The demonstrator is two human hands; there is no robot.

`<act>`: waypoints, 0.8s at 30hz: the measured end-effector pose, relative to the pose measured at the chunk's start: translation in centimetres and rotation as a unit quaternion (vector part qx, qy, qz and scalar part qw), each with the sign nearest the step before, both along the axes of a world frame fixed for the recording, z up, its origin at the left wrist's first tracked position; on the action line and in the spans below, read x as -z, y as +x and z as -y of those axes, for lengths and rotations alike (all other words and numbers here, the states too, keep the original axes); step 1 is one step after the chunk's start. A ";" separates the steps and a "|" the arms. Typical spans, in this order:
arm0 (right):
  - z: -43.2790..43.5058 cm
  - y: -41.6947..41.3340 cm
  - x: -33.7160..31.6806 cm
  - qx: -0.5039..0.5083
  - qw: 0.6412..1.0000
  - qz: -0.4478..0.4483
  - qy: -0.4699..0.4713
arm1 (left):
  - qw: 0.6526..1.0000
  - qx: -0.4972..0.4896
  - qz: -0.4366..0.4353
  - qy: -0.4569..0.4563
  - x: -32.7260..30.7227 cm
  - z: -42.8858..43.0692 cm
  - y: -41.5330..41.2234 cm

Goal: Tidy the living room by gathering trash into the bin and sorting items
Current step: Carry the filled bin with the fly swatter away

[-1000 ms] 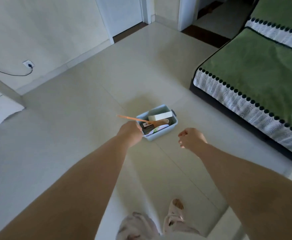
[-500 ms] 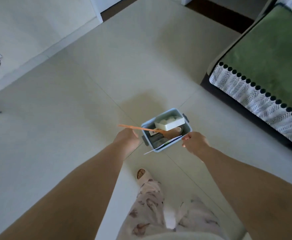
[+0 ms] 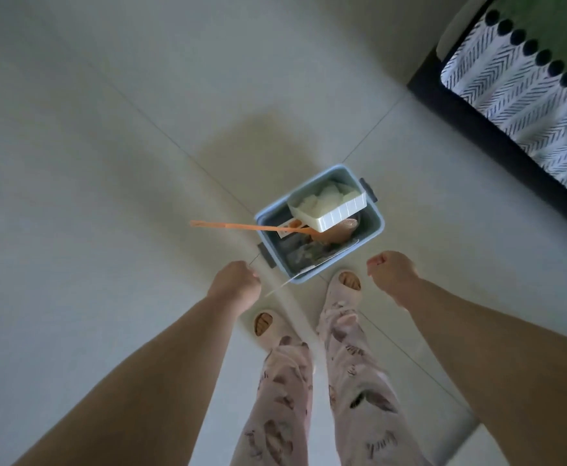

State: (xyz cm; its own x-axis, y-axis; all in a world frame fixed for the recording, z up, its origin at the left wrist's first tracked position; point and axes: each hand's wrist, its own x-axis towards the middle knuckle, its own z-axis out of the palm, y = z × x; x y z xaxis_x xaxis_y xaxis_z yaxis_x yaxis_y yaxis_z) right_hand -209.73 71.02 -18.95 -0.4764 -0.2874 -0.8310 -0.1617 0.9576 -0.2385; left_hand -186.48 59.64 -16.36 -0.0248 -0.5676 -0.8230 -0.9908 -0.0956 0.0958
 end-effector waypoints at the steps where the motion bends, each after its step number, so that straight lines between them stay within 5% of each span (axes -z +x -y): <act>1: 0.7 -0.6 2.1 0.006 1.000 0.008 0.004 | 1.000 0.000 0.007 0.002 2.1 0.4 -0.8; 9: 5.1 -5.2 13.5 -0.049 0.996 -0.019 0.072 | 0.999 -0.046 0.009 -0.004 14.4 3.2 -5.1; 16: 7.1 -7.8 21.9 0.008 0.993 -0.075 0.092 | 0.997 0.016 0.051 0.050 22.9 3.8 -6.2; 24: 7.4 -7.4 26.6 -0.016 0.990 -0.114 0.085 | 0.991 -0.124 0.031 0.038 27.1 2.6 -5.2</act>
State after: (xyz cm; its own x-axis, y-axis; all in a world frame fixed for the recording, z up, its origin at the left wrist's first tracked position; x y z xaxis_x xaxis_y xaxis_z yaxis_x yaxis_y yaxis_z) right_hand -217.18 63.58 -45.58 -0.6502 -0.1697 -0.7406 -0.2230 0.9744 -0.0275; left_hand -191.72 57.04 -43.48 0.1588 -0.4860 -0.8594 -0.9397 -0.3414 0.0195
